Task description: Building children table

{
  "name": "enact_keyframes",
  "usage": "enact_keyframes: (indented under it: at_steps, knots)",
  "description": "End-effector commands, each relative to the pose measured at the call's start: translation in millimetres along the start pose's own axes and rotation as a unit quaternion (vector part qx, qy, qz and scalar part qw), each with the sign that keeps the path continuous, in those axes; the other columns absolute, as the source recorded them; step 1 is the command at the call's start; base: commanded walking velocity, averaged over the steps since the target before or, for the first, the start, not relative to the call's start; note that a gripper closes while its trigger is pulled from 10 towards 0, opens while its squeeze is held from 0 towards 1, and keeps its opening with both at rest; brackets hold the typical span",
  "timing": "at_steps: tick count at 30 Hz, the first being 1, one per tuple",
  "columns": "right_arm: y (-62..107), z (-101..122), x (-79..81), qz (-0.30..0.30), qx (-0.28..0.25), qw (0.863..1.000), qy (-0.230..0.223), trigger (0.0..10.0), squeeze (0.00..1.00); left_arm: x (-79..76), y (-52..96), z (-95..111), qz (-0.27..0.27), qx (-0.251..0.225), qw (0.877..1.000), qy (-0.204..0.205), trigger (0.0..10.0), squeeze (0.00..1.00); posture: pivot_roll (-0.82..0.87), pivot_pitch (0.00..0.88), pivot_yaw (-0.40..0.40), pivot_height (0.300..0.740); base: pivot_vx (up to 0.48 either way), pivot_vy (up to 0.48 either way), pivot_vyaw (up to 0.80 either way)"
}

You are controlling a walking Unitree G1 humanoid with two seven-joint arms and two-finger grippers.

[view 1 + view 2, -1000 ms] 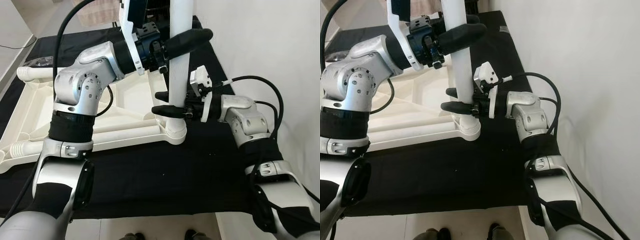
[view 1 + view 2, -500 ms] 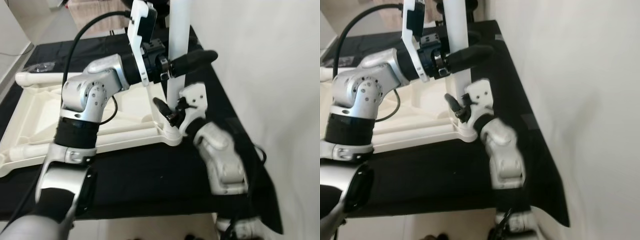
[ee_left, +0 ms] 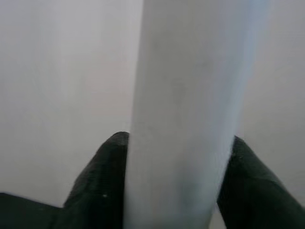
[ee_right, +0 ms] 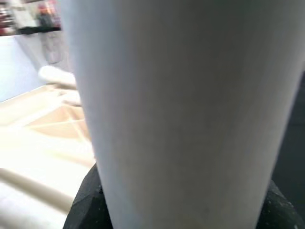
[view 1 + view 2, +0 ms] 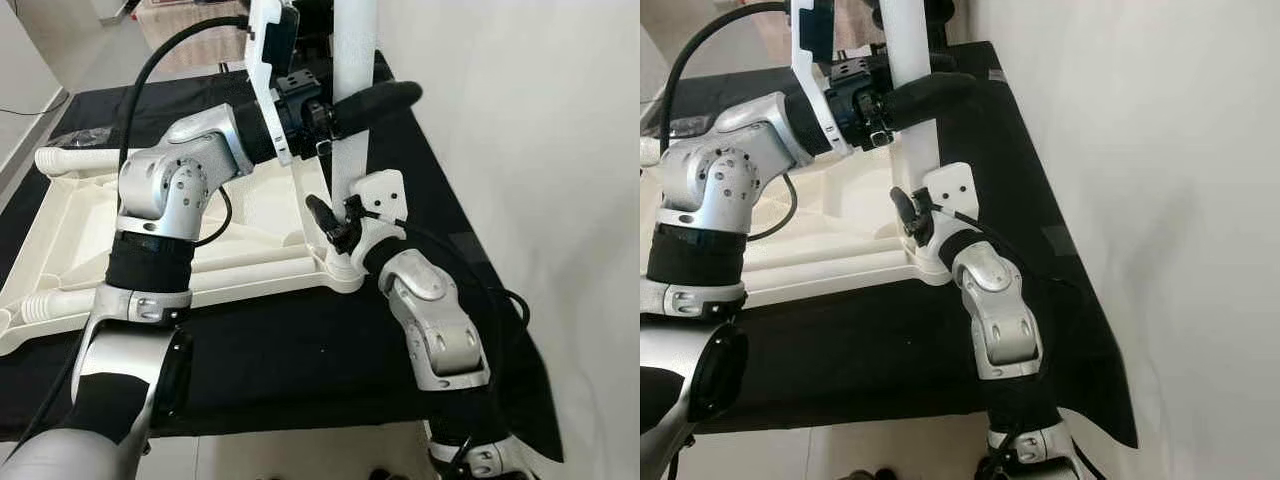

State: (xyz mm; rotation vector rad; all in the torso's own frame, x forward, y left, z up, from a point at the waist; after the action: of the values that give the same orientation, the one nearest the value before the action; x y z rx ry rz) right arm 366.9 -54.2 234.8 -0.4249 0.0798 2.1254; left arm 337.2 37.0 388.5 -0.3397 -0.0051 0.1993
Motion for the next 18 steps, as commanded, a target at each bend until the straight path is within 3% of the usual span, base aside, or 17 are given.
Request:
enact_keyframes:
  at_steps: [1, 2, 3, 4, 5, 6, 7, 8, 10, 18]
  knots:
    - [-3.7, -14.7, 2.5, 0.079, 0.027, 0.996, -0.026, 10.0, 0.0, -14.2, -10.0, -5.6, -0.043, 0.014, 0.999, 0.0, 0.0, 0.0, -0.03, 0.2, 0.075, 0.74, 0.0, 0.0, 0.0]
    - [-3.7, -14.7, 2.5, 0.079, 0.027, 0.996, -0.026, 10.0, 0.0, -14.2, -10.0, -5.6, -0.043, 0.014, 0.999, 0.0, 0.0, 0.0, -0.03, 0.2, 0.075, 0.74, 0.0, 0.0, 0.0]
    - [-2.0, -1.2, -5.2, 0.137, -0.006, 0.991, -0.001, 10.0, 0.0, -13.9, -10.1, -5.0, -0.042, 0.014, 0.999, -0.001, 0.0, 0.0, -0.03, 0.2, 0.075, 0.74, 0.0, 0.0, 0.0]
    - [-2.0, -1.2, -5.2, 0.137, -0.006, 0.991, -0.001, 10.0, 0.0, -13.9, -10.1, -5.0, -0.042, 0.014, 0.999, -0.001, 0.0, 0.0, -0.03, 0.2, 0.075, 0.74, 0.0, 0.0, 0.0]
    - [1.6, 10.9, -10.4, 0.195, -0.038, 0.98, 0.022, 10.0, 0.0, -14.0, -9.8, -5.0, -0.042, 0.015, 0.999, -0.001, 0.0, 0.0, -0.03, 0.203, 0.077, 0.74, 0.0, 0.0, 0.0]
    - [1.6, 10.9, -10.4, 0.195, -0.038, 0.98, 0.022, 10.0, 0.0, -14.0, -9.8, -5.0, -0.042, 0.015, 0.999, -0.001, 0.0, 0.0, -0.03, 0.203, 0.077, 0.74, 0.0, 0.0, 0.0]
    - [6.3, 20.6, -13.6, 0.253, -0.061, 0.965, 0.013, 10.0, 0.0, -14.3, -9.6, -5.3, -0.042, 0.016, 0.999, -0.001, 0.0, 0.0, -0.02, 0.204, 0.075, 0.74, 0.0, 0.0, 0.0]
    - [11.3, 27.1, -12.8, 0.308, -0.075, 0.948, 0.006, 10.0, 1.0, -14.8, -9.6, -5.6, -0.043, 0.016, 0.999, -0.001, 0.0, 0.0, -0.02, 0.207, 0.073, 0.74, 0.0, 0.0, 0.0]
    - [12.4, 27.8, -11.3, 0.357, -0.074, 0.931, 0.017, 10.0, 1.0, -15.7, -9.5, -5.7, -0.044, 0.017, 0.999, 0.0, 0.0, 0.0, -0.01, 0.212, 0.075, 0.74, 0.0, 0.0, 0.0]
    - [6.6, 24.6, -14.0, 0.362, -0.067, 0.929, 0.029, 10.0, 1.0, -16.8, -9.2, -6.0, -0.045, 0.019, 0.999, 0.001, 0.0, 0.0, 0.01, 0.22, 0.078, 0.74, 0.0, 0.0, 0.0]
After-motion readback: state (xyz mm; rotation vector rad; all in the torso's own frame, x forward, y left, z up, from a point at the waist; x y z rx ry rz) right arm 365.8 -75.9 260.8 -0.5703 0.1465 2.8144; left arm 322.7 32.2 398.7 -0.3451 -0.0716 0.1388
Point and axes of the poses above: a point about 5 cm out from each wrist's last joint towards the gripper, its own y axis pointing back from the gripper into the wrist, its own z axis along the axis of the wrist's last joint, x = y × z, the point moved 4 cm from there along -y, pointing out of the wrist towards the gripper, and after that the axes turned 12 degrees about y, right-handed, at the moved point
